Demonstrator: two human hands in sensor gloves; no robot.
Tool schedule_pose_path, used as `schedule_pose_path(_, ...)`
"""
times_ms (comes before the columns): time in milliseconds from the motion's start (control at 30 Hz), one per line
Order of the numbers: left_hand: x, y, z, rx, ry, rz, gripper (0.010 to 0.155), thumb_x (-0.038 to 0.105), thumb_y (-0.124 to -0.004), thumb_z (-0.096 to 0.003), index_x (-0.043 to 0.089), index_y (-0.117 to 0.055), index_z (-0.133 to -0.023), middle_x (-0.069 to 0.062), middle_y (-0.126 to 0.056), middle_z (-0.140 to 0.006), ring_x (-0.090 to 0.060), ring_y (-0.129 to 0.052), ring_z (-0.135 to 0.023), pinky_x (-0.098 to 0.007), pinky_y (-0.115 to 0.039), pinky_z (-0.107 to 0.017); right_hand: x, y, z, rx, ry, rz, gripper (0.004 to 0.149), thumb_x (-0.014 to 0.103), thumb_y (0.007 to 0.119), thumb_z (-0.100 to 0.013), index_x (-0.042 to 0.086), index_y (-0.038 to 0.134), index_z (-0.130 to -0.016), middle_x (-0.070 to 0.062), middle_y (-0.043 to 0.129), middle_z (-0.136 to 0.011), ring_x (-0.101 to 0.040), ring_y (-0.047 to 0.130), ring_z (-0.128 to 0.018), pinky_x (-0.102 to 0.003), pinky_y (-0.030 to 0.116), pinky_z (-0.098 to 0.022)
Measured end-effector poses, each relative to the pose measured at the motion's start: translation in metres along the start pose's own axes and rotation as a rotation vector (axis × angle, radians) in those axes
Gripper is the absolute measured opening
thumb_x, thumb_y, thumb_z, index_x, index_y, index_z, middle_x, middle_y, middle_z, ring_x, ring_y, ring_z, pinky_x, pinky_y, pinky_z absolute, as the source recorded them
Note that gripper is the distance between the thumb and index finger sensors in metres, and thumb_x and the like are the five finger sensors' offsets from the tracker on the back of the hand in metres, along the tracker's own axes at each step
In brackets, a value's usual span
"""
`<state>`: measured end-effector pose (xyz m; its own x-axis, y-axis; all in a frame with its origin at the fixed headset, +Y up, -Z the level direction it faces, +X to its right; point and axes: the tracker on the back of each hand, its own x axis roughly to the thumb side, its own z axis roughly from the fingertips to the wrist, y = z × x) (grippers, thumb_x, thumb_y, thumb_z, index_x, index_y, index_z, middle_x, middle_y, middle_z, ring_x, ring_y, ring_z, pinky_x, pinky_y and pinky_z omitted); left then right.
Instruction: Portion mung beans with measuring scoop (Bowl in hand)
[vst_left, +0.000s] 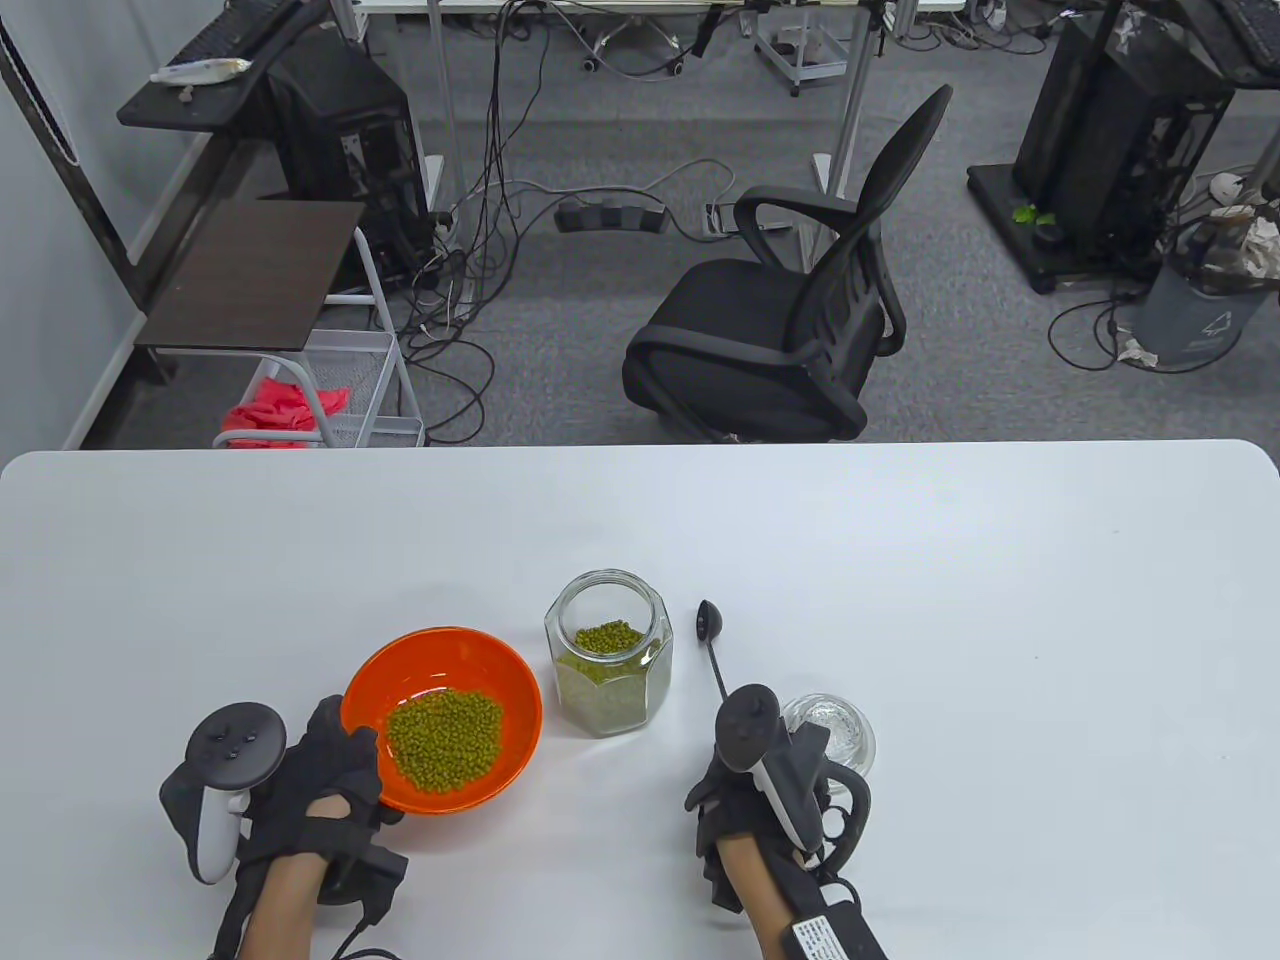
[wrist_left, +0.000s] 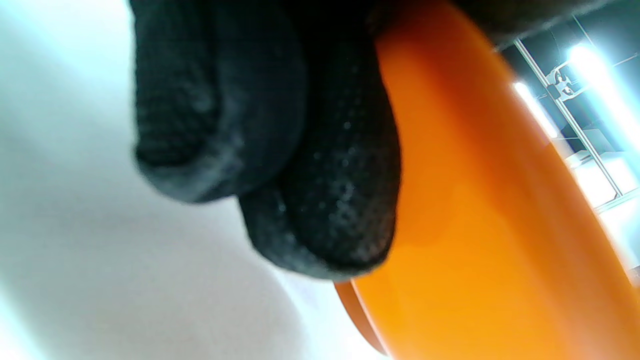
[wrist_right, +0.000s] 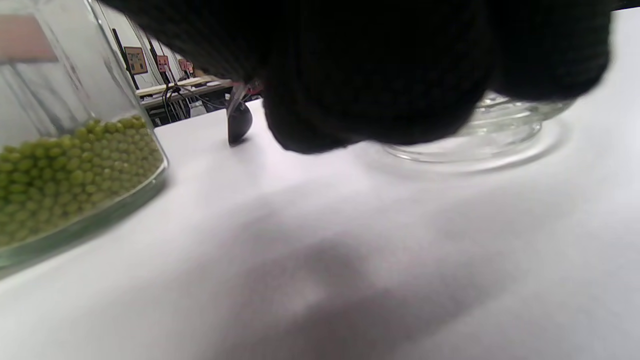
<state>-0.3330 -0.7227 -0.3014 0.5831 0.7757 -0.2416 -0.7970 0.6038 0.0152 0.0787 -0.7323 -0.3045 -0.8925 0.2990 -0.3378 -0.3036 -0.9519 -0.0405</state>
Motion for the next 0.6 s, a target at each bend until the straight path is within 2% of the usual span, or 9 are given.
schedule_pose_path(267,0.0,-0.001,0.0,-0.001,0.0,-0.004,0.065,0.033,-0.068,-0.0527,-0.002,-0.047,-0.103,-0.014,-0.082,-0.084,-0.011,-0.117,-0.02,-0.018,-0.102,-0.014,0.001,0.015,-0.002,0.128,0.02,0.069,0.042,0.031,0.083,-0.046,0.001,0.087,-0.076,-0.016,0.1,-0.047,-0.019,0.101,-0.019,-0.051,0.085,-0.03)
schedule_pose_path(600,0.0,-0.001,0.0,0.001,0.004,-0.004,0.065,0.033,-0.068,-0.0527,-0.002,-0.047,-0.103,-0.014,-0.082,-0.084,-0.011,-0.117,-0.02,-0.018,-0.102,-0.014,0.001,0.024,-0.002,0.18,0.036,0.103,0.041,0.031,0.084,-0.046,0.001,0.088,-0.075,-0.017,0.1,-0.047,-0.019,0.102,-0.019,-0.051,0.086,-0.03)
